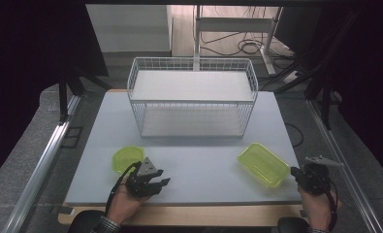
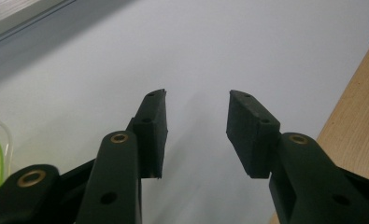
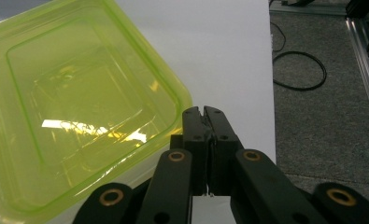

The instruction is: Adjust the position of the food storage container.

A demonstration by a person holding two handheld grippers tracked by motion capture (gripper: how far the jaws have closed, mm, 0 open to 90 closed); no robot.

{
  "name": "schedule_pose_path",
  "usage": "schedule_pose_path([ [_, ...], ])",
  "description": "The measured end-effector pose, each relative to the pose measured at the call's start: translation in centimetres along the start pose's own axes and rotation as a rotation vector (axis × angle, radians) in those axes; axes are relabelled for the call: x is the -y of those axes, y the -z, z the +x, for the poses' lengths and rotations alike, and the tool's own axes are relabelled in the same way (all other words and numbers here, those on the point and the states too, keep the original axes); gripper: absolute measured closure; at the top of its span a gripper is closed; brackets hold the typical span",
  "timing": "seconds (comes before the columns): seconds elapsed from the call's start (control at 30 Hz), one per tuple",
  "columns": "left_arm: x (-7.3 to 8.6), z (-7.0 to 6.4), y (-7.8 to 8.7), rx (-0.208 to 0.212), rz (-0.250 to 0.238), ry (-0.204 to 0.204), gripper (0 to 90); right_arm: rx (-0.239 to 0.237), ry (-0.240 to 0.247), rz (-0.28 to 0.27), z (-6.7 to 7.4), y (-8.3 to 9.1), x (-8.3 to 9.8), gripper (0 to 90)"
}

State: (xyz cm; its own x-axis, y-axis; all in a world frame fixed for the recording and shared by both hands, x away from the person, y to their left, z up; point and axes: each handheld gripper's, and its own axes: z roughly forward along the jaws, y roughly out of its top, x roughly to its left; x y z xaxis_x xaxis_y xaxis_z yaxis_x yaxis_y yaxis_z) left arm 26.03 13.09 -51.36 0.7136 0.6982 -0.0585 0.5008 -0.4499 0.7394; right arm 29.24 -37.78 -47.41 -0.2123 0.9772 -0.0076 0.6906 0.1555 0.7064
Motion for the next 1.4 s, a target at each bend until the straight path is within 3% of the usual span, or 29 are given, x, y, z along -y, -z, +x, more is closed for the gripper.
schedule_pose_path([
  [0.3, -0.2, 0.1, -0.2, 0.011, 0.000, 0.004, 57.6, -0.028, 0.003, 0.002, 0.5, -1.4, -1.2, 84.9],
  [0.6, -0.3, 0.1, -0.4, 0.022, -0.001, 0.003, 58.1, -0.098, 0.060, 0.022, 3.3, -3.8, -2.7, 84.2],
  [0.63, -0.3, 0.1, -0.4, 0.023, -0.001, 0.004, 58.3, -0.094, 0.077, 0.016, 3.9, -3.8, -2.9, 84.3],
  [0.8, -0.3, 0.1, -0.3, 0.023, -0.003, 0.006, 58.6, -0.093, 0.077, -0.013, 4.0, -2.7, -2.7, 84.8],
  [0.93, -0.4, 0.1, -0.5, 0.031, -0.003, 0.005, 59.1, -0.128, 0.087, -0.037, 4.4, -1.9, -2.7, 85.6],
  [1.07, -0.5, -0.2, -0.7, 0.037, 0.002, -0.003, 59.6, -0.137, 0.126, -0.028, 5.4, -3.3, -4.3, 85.7],
  [1.23, -0.5, -0.1, -0.8, 0.038, 0.003, -0.002, 59.9, -0.125, 0.126, -0.011, 5.8, -5.3, -6.3, 85.7],
  [1.4, -0.4, 0.0, -0.7, 0.036, 0.002, 0.001, 60.2, -0.144, 0.143, 0.038, 7.2, -7.7, -8.2, 86.0],
])
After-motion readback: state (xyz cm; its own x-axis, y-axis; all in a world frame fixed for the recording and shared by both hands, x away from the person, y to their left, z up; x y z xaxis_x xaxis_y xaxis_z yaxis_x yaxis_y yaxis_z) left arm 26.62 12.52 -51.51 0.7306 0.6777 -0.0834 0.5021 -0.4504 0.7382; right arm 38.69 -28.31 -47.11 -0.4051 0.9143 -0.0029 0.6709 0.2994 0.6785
